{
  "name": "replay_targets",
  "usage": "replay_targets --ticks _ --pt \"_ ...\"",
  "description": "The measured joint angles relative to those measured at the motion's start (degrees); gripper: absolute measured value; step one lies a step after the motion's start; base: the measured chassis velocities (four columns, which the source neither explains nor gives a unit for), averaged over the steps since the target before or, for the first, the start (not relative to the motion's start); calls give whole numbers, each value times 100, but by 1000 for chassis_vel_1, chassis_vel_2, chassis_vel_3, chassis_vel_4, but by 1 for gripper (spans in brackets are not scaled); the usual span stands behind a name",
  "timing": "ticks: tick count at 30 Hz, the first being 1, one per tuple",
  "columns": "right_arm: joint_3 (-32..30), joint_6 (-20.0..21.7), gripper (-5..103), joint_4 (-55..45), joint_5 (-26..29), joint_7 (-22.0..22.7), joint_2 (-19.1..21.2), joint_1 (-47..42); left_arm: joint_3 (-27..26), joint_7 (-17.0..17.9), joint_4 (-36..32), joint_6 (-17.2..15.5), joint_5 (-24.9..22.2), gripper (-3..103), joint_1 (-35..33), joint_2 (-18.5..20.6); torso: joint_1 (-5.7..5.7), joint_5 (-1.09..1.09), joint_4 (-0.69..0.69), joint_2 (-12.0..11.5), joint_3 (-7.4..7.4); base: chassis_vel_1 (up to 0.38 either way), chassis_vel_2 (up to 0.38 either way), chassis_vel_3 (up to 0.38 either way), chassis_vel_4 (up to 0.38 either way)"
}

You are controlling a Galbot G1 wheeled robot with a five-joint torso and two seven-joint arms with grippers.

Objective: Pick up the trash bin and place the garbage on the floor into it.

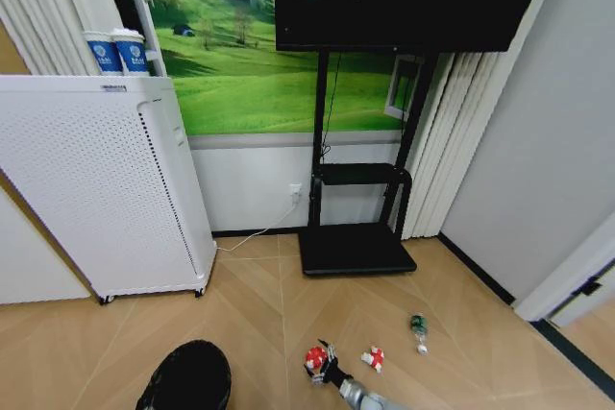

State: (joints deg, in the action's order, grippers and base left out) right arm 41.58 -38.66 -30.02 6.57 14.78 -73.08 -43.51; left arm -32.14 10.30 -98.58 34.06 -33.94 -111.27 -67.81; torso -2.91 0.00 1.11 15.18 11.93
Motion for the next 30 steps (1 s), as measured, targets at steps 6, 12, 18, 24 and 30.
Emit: replay_targets --ticks 6,12,18,24,30 --pt "-356 -38 100 305 -618 179 -168 -76 3 0 23 2 -17 9 7 -2 0 1 0 0 0 0 0 0 0" --pt "-435 -62 100 185 -698 169 -55 -221 1 -17 37 30 -40 9 -14 5 0 0 1 0 0 0 0 0 0" --pt "-595 -89 100 332 -980 189 -84 -287 1 -45 61 59 -45 9 -19 -7 0 -1 1 0 -1 0 0 0 0" --pt "-629 -102 100 553 -1065 182 -220 -205 11 -63 82 89 -24 9 -30 -31 0 -1 -1 0 0 0 0 0 0" --pt "-624 -59 100 697 -1135 199 -281 -179 -19 -92 75 125 -43 9 -76 -38 0 0 0 0 0 0 0 0 0"
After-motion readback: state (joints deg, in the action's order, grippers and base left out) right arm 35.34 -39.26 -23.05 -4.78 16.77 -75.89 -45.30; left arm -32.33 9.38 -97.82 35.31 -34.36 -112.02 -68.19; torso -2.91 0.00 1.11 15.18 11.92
